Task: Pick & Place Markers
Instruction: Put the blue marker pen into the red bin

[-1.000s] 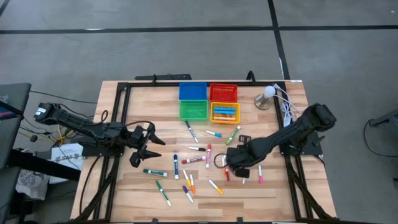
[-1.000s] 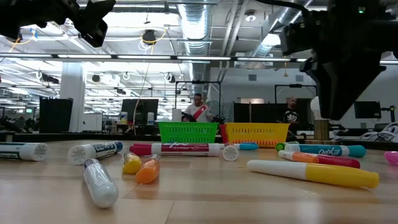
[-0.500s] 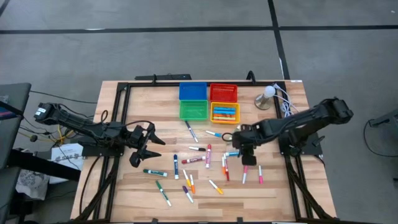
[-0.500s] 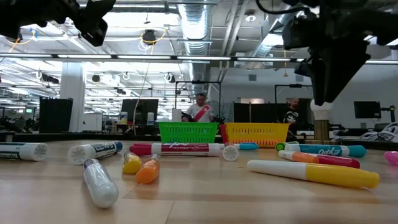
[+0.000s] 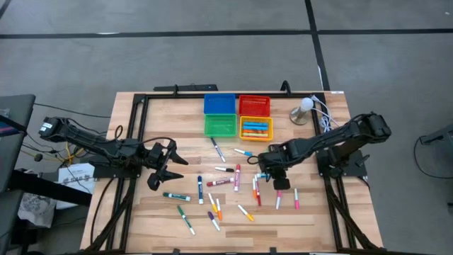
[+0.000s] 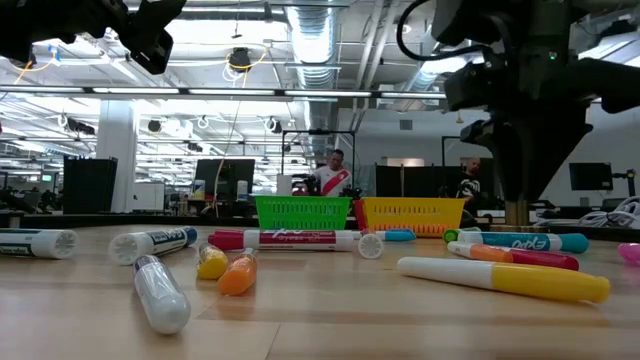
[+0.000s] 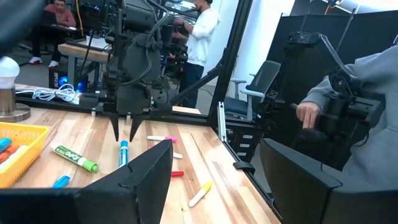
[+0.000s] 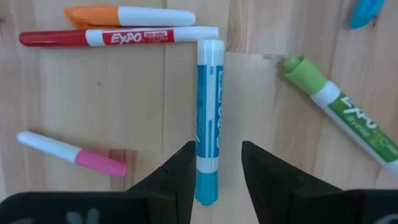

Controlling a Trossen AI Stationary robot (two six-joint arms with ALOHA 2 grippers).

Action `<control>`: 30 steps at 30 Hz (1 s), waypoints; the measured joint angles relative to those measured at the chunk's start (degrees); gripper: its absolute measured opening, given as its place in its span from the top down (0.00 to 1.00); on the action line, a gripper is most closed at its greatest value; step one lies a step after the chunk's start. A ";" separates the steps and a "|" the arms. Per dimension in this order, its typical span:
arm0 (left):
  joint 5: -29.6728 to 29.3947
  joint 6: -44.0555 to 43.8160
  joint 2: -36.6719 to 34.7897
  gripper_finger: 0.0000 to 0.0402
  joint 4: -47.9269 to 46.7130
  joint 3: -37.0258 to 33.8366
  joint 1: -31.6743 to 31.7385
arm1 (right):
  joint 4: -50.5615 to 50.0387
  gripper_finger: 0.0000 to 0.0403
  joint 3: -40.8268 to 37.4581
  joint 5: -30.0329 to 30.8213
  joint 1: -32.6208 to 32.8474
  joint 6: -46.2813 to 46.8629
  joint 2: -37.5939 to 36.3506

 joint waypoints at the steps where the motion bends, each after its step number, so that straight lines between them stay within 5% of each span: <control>1: 0.00 0.00 0.01 0.40 0.01 0.00 0.00 | 0.66 0.71 0.00 -0.02 -0.02 -0.48 -0.01; 30: -0.02 0.00 0.01 0.40 -0.01 0.00 0.00 | 4.22 0.55 0.05 -0.05 -0.40 -1.63 1.85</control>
